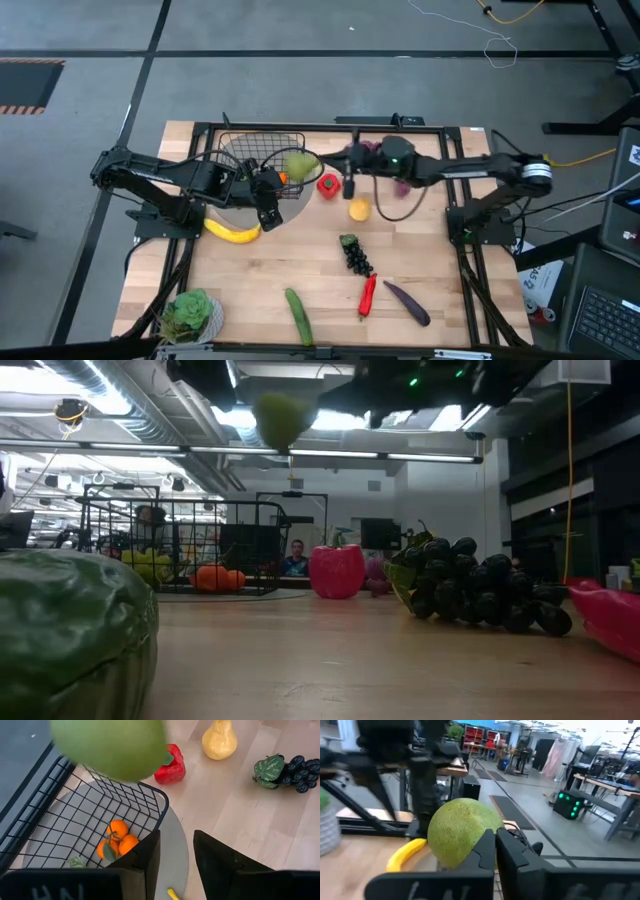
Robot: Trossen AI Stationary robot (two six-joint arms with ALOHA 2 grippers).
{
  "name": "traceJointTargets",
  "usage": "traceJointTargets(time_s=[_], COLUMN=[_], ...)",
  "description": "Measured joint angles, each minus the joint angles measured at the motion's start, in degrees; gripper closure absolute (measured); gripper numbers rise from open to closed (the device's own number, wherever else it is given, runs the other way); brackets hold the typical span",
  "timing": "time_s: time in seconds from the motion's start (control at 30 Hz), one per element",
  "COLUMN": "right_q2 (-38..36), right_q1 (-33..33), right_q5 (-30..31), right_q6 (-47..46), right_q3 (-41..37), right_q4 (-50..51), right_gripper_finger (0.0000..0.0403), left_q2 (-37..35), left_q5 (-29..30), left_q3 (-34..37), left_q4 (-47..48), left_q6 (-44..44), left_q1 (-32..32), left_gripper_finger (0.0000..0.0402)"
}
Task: Build produce basket
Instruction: Put the green pear into the wire basket
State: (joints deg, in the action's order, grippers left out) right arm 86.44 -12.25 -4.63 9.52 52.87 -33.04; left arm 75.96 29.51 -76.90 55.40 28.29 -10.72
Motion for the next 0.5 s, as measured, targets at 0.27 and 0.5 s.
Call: traceJointTargets(time_s=[0.27,0.5], right_q2=[13.8,18.2], right_q1=[-1.5,-1.3], right_q5=[-0.2,-4.1], right_q6=[-0.2,4.4], right_q3=[12.0,24.4], right_q4=[0.5,15.7], right_gripper_finger=[0.0395,0.0336], left_q2=[0.0,0.0], left_q5=[0.0,0.0], left_q3=[0.0,0.0], left_q4=[0.1,0.1], left_q6=[0.0,0.0], left_q1=[0.0,0.0], left_gripper_finger=[0.0289,0.0289])
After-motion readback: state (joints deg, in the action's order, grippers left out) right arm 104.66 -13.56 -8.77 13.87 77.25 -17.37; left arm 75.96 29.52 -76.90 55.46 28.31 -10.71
